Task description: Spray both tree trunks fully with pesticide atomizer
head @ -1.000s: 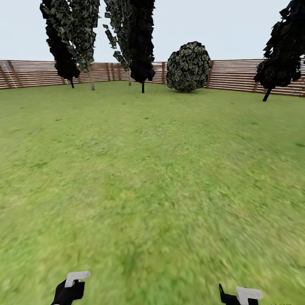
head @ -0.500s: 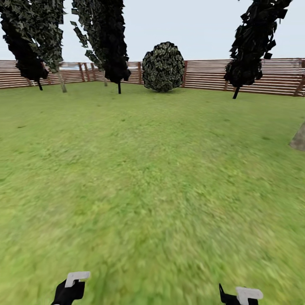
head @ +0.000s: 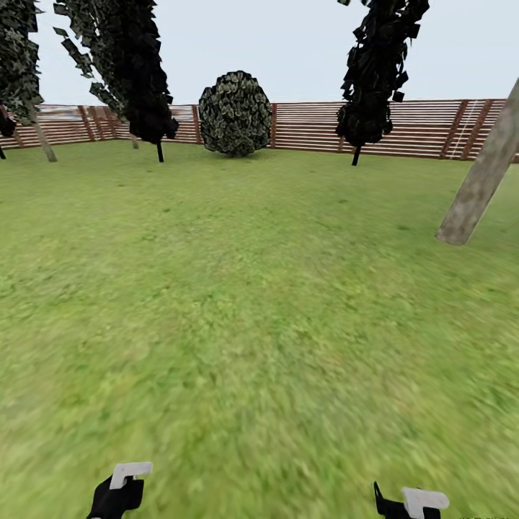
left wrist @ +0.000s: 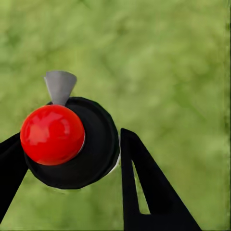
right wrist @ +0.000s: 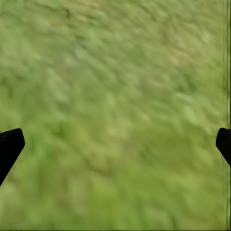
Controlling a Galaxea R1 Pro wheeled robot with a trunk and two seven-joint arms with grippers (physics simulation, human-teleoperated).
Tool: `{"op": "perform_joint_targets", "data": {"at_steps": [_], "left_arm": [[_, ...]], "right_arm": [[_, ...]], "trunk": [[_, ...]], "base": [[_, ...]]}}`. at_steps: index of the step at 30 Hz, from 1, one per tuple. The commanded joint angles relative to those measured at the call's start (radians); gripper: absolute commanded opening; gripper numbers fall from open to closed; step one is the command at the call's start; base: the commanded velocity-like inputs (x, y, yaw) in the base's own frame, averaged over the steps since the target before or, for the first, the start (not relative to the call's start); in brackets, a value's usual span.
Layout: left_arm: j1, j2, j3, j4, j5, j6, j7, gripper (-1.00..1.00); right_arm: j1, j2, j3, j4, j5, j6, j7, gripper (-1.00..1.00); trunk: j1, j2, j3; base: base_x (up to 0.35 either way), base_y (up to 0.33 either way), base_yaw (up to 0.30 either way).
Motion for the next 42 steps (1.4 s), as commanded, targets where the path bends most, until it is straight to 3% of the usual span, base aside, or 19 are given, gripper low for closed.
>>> {"op": "perform_joint_targets", "data": {"at_steps": [1,30,42], "left_arm": [[-0.001,-0.001,0.006,0.001,-0.011,-0.004,0.001,-1.0],[-0.001,-0.002,0.007,0.001,-0.011,-0.003,0.001,-1.0],[-0.001,-0.002,0.006,0.001,-0.011,-0.003,0.001,-1.0]], "right_arm": [[-0.001,0.0,0.001,0.001,0.002,-0.003,-0.003,1.0],[-0.001,0.0,0.002,0.003,0.002,-0.003,-0.003,1.0],[-0.001,-0.002,0.004,0.027,0.004,-0.004,-0.003,1.0]], "trunk": [[0.0,0.0,-0.001],[0.0,0.0,-0.001],[0.0,0.0,-0.001]], "base": [[0.23,-0.201,-0.297],[0.213,-0.243,-0.296],[0.227,-0.273,-0.045]]}}
